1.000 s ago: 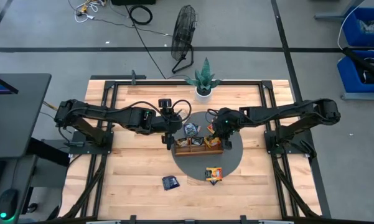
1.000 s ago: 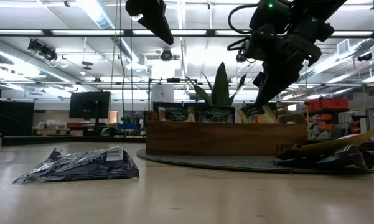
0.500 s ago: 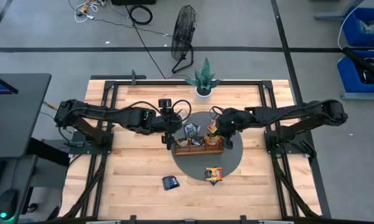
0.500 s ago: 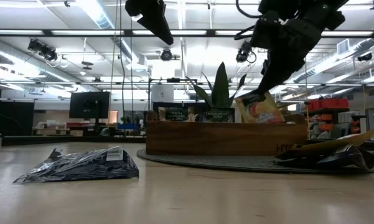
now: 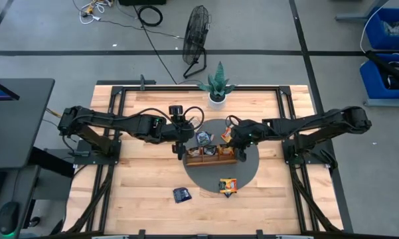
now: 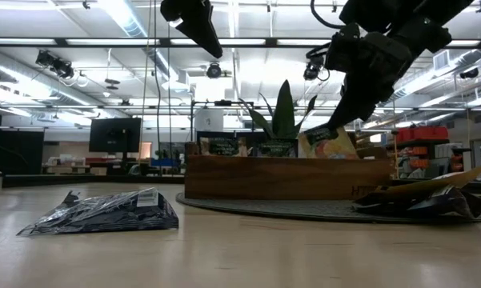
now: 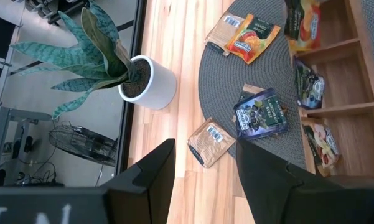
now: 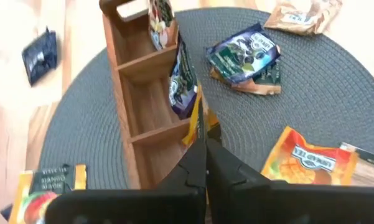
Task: Pick & Place Tea
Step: Put the yellow tea bag into the right section of the wooden organizer, then put the black tea bag into the middle section of the wooden organizer
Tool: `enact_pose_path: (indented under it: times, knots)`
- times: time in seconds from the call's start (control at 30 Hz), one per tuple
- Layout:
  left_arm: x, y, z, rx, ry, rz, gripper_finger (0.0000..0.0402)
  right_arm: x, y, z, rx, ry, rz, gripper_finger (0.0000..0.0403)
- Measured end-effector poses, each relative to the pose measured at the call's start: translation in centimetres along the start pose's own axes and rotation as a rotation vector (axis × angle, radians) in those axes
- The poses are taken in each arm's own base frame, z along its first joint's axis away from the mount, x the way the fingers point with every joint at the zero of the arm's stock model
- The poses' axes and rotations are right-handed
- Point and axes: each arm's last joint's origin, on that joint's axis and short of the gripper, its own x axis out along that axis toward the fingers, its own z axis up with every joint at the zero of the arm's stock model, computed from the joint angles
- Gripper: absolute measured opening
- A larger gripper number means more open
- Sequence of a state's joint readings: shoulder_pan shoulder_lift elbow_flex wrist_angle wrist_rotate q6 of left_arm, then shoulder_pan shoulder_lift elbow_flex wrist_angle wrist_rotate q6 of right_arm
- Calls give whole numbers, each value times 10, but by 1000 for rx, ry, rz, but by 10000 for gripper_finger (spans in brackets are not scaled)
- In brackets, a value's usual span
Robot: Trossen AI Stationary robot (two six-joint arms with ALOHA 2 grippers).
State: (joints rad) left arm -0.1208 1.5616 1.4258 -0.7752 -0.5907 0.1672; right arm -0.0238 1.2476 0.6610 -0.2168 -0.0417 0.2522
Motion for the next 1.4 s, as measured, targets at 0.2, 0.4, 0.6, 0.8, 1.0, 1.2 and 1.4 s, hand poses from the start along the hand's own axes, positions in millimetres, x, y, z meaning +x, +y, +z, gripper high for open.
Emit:
enact_pose_path:
  times: [0.2, 0.4, 0.6, 0.8, 1.0, 1.2, 1.4]
  knots:
    - [0, 0, 0, 0, 0, 0, 172, 1, -1, -2, 2, 0, -8, 0]
    - [0, 0, 0, 0, 0, 0, 172, 1, -2, -5, -19, 31, -11, 29]
    - [0, 0, 0, -1, 0, 0, 172, 1, -2, -6, -22, 34, -33, 91]
    - [0, 0, 0, -7, 0, -1, 172, -5, -1, 0, -32, 30, -43, 140]
    - [0, -1, 0, -63, -7, -50, 172, -33, 5, 23, -80, -2, -65, 155]
    - [0, -2, 0, -139, -6, -71, 172, -69, 10, 42, -99, -48, -125, 155]
    - [0, -4, 0, -193, -2, -152, 172, -94, 13, 41, 0, -33, -122, 152]
